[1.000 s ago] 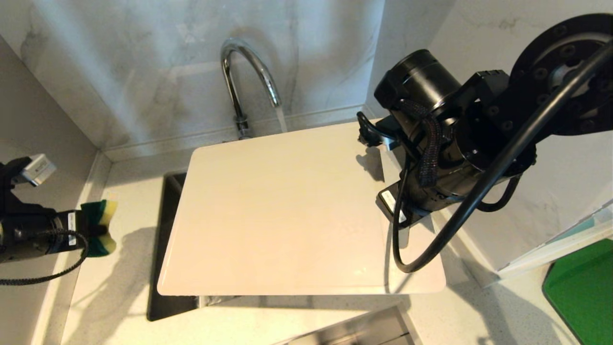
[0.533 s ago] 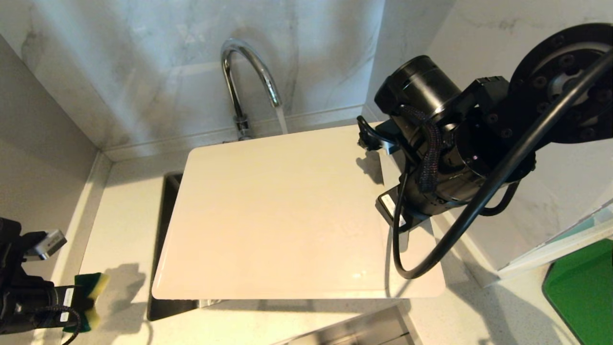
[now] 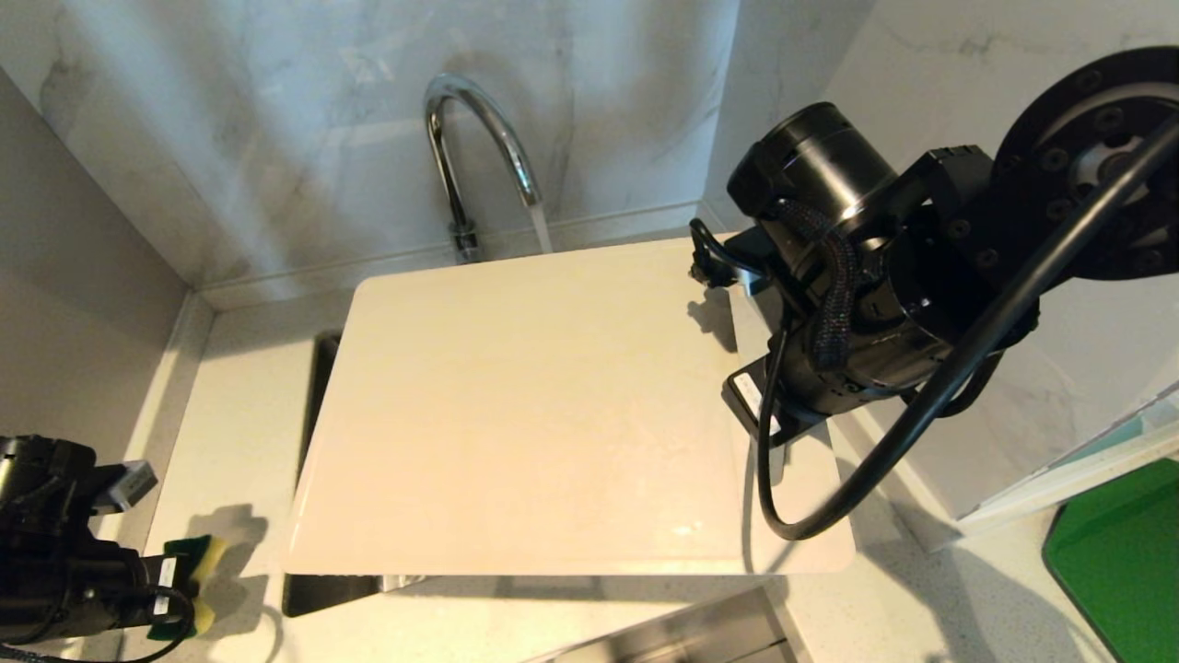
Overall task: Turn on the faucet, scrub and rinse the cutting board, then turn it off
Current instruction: Put down the cleaning cloth
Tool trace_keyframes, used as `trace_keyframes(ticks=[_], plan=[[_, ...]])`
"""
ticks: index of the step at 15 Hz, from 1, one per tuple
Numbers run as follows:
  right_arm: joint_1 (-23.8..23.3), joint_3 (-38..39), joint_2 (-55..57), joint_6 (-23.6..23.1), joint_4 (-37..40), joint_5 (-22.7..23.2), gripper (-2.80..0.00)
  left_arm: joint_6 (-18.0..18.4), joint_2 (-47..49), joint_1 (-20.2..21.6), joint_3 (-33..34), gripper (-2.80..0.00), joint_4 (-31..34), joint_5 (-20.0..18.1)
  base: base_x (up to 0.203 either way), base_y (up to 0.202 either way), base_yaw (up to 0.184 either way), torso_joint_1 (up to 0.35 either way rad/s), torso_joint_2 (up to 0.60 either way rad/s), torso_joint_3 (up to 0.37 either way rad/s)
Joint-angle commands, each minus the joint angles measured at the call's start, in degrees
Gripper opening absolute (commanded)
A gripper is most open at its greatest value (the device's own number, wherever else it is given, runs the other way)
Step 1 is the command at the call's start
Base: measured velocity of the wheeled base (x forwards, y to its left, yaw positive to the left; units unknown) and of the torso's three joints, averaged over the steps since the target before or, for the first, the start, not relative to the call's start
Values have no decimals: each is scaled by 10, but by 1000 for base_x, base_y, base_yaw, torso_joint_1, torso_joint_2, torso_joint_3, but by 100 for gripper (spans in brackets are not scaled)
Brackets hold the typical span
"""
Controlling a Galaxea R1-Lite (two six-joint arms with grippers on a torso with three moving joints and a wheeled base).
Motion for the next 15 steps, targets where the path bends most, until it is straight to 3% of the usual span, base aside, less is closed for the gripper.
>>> trace_keyframes(ticks=[1,10,11,15], plan=[[-1,1,-2,1,2,-1,-280,4,60,0,-10,-280,-28,-4,0,0,0,0,0,0],[-1,3,-4,0,2,-1,-280,10,120,2,-29,-280,-54,2,0,0,0,0,0,0],[-1,5,-4,0,2,-1,-280,10,116,2,-29,0,-58,3,0,0,0,0,0,0],[-1,5,0,1,1,-1,-280,11,78,2,-26,0,-57,1,0,0,0,0,0,0]])
